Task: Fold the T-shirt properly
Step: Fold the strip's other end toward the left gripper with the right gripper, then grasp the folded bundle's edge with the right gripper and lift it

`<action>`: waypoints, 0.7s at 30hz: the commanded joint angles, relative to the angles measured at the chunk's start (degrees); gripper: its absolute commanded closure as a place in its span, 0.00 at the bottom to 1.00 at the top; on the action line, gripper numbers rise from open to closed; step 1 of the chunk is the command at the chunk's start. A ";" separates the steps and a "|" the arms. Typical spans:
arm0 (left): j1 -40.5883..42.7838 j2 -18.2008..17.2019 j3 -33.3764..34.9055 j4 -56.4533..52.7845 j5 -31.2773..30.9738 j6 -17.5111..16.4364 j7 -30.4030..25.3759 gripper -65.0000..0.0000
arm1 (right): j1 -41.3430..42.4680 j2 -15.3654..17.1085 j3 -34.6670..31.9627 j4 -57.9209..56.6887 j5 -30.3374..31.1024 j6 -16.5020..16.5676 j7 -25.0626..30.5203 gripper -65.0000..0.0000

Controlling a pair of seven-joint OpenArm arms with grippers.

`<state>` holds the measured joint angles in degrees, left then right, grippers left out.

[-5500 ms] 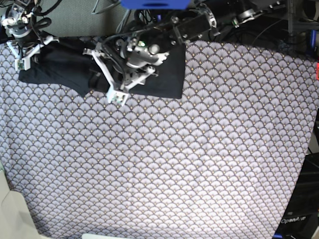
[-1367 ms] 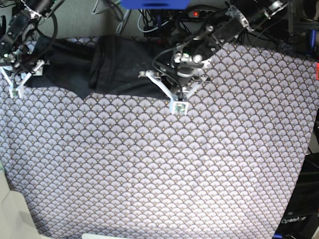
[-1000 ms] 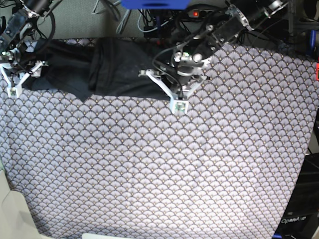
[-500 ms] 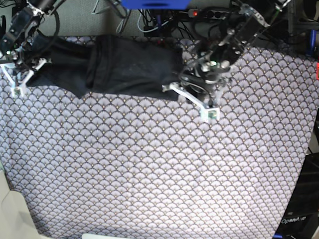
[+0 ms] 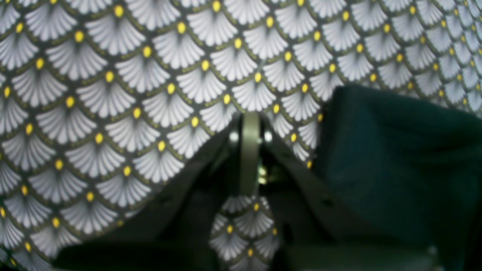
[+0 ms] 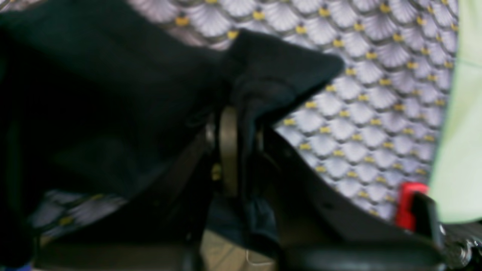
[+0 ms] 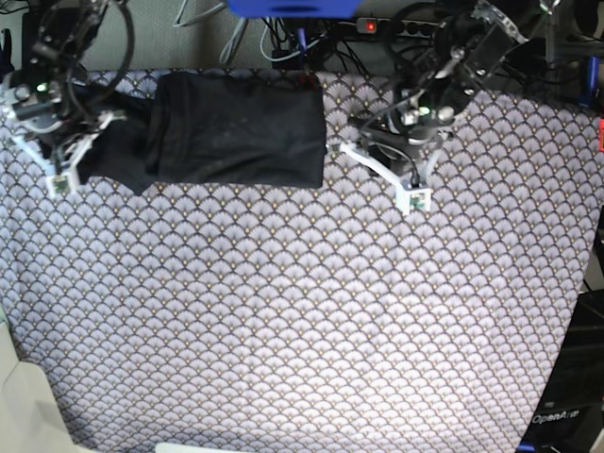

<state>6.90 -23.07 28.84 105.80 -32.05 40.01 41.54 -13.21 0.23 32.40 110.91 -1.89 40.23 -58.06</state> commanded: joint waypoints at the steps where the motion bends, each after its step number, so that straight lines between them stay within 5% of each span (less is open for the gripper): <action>1: 0.44 -1.24 -1.46 1.06 0.36 -0.01 -0.97 1.00 | -0.11 -0.19 -0.45 1.92 0.44 -0.23 0.61 1.00; 17: 2.55 -8.09 -5.76 0.71 0.45 -0.01 -0.97 1.00 | 1.12 -2.03 -4.14 4.82 1.23 -0.23 -2.46 1.00; 21: 2.29 -8.09 -5.76 0.53 0.71 -0.01 -0.79 1.00 | 0.07 -1.50 -4.14 5.17 10.90 -0.23 -2.73 1.00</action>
<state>9.65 -30.59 23.40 105.51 -32.01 40.10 41.54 -13.34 -1.74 28.21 114.91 8.54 40.23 -61.71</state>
